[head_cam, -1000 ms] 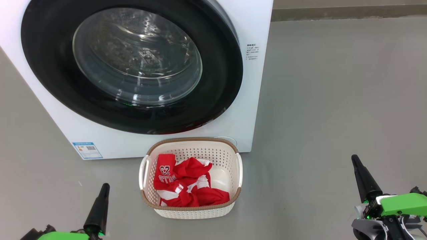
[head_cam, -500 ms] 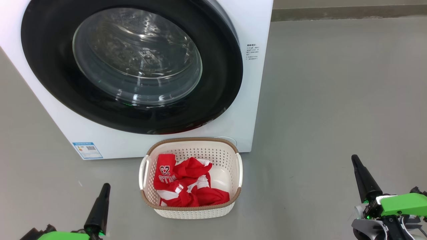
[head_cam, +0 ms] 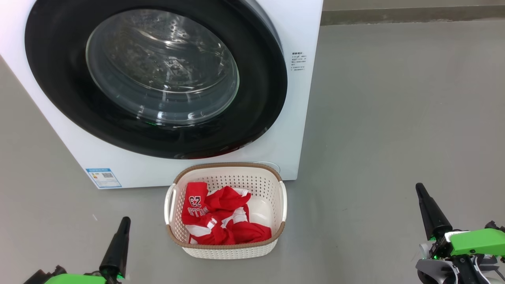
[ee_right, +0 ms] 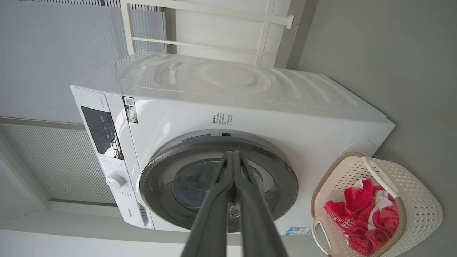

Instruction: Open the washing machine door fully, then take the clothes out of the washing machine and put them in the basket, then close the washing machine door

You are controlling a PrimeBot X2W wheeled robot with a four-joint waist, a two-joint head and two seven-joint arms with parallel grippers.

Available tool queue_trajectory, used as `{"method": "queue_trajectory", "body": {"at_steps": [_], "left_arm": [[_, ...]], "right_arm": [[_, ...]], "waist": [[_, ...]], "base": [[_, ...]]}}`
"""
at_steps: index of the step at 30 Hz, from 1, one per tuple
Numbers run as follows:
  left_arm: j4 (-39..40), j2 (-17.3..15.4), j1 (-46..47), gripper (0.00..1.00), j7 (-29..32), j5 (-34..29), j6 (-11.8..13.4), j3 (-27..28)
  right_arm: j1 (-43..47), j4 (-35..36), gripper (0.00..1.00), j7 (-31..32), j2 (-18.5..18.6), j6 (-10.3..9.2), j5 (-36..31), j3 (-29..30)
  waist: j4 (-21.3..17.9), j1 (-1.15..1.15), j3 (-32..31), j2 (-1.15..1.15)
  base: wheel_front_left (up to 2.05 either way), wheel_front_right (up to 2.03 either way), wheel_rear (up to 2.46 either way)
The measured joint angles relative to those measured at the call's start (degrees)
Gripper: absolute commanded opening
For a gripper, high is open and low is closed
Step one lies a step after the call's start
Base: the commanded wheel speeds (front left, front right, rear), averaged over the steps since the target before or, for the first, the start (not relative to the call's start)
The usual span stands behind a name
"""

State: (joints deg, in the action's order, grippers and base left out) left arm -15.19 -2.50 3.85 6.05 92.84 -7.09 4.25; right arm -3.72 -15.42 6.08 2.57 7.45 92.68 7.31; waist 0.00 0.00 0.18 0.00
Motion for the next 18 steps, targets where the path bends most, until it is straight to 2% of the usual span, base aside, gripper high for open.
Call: {"method": "queue_trajectory", "body": {"at_steps": [18], "left_arm": [[0.0, 0.12, 0.05, 0.0, 0.0, 0.0, 0.0, 0.07]], "right_arm": [[0.0, 0.0, 0.0, 0.0, -0.12, 0.0, 0.0, 0.05]], "waist": [[0.0, 0.0, 0.0, 0.0]], "base": [[0.0, 0.0, 0.0]]}}
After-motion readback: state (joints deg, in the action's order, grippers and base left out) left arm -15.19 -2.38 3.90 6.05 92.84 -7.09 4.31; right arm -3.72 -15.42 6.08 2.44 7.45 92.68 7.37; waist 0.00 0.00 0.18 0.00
